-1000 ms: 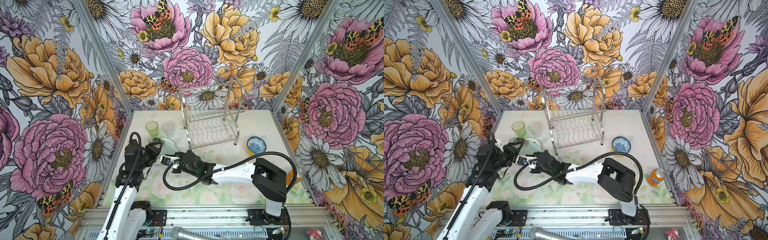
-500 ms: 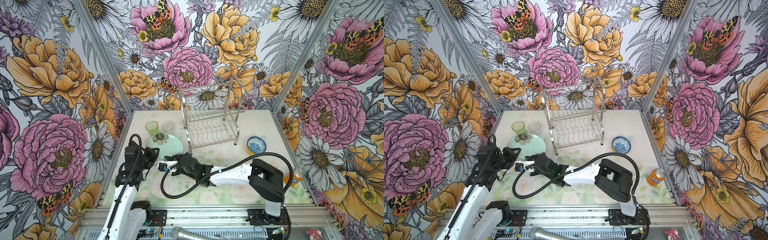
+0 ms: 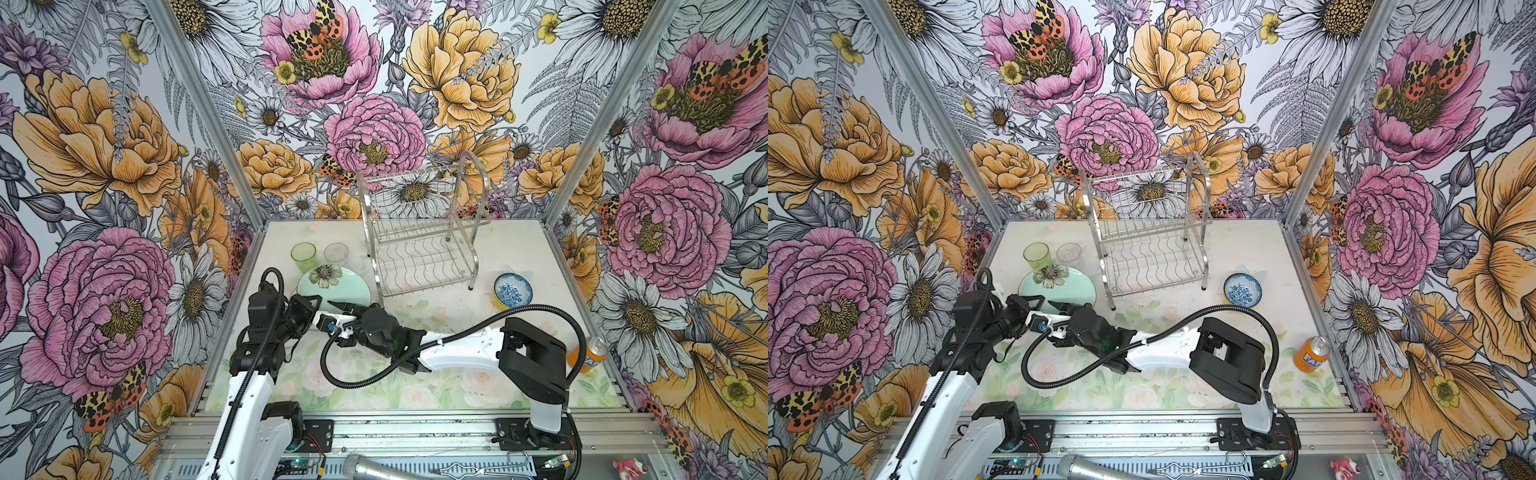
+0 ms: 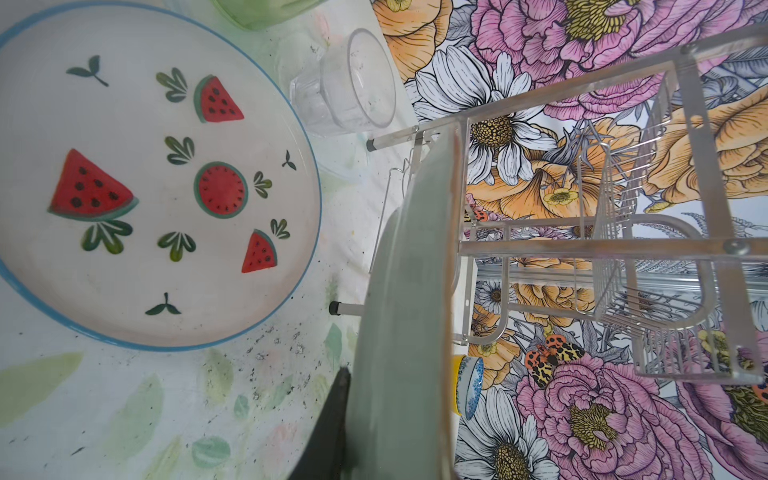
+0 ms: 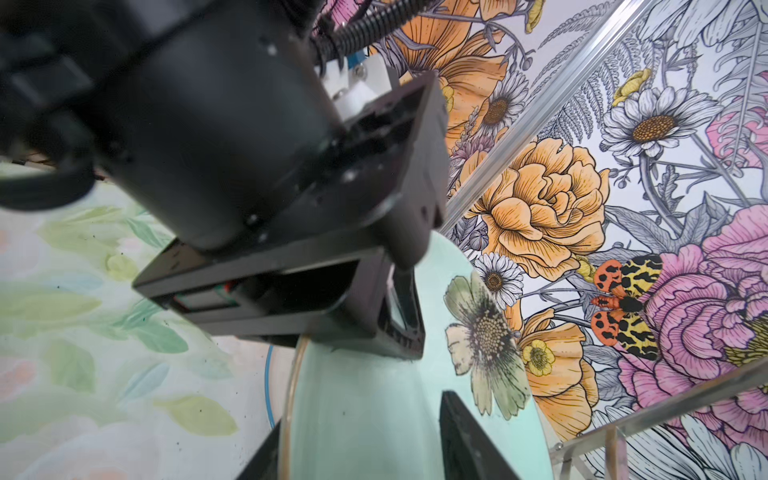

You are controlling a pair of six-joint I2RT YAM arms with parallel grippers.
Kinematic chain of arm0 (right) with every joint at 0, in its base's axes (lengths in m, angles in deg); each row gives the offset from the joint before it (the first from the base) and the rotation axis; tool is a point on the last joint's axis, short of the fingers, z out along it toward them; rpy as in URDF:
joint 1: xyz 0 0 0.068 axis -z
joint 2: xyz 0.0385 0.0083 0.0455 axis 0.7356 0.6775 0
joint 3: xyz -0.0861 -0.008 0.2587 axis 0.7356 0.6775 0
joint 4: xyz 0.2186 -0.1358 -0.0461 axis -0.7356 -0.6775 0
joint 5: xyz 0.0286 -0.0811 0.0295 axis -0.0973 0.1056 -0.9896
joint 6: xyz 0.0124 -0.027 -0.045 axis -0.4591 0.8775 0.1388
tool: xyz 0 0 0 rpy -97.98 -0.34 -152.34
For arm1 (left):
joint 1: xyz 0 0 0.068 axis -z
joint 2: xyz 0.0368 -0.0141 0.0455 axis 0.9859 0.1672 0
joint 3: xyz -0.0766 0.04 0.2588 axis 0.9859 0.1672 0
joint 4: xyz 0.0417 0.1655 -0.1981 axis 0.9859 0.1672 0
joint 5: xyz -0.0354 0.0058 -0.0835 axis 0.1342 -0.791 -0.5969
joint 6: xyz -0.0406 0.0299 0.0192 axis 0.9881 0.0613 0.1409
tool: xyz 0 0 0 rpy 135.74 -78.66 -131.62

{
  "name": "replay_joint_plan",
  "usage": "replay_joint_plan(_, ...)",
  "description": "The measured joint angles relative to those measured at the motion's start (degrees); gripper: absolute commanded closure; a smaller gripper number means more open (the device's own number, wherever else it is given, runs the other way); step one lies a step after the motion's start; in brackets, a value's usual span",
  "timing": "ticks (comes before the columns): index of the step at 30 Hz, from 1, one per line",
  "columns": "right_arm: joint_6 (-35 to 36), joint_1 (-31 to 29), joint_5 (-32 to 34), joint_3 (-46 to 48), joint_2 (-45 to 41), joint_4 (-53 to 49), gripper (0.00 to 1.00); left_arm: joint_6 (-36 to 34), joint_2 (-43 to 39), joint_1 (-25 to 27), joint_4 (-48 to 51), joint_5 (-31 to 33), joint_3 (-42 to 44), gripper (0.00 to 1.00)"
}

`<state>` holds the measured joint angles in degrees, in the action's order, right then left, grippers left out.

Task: Unload the mixed dishes from the dish rack
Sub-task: 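Carry the mint-green plate over the watermelon-print plate stack with the right gripper, then lower the mint-green plate onto the watermelon-print plate and open the right gripper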

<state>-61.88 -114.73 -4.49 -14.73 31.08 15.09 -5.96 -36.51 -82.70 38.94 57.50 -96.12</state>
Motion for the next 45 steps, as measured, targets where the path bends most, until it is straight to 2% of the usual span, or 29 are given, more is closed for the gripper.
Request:
replay_joint_plan(10,-2.67,0.0,0.42,2.89,-1.36,1.42,0.44,-1.31,0.0,-0.22,0.24,0.02,0.0,0.99)
replay_joint_plan(22,-7.89,-0.07,-0.39,8.57,-7.34,0.55,0.43,-2.62,0.22,-1.05,-0.33,0.35,0.0,0.99)
replay_joint_plan(36,-13.84,0.33,2.97,15.02,-20.61,2.97,0.42,-5.03,7.13,-6.6,-4.17,1.79,4.61,0.99)
replay_joint_plan(45,-14.78,0.7,6.62,21.31,-27.67,1.49,0.41,-5.46,10.1,-9.22,-8.9,2.01,6.32,0.92)
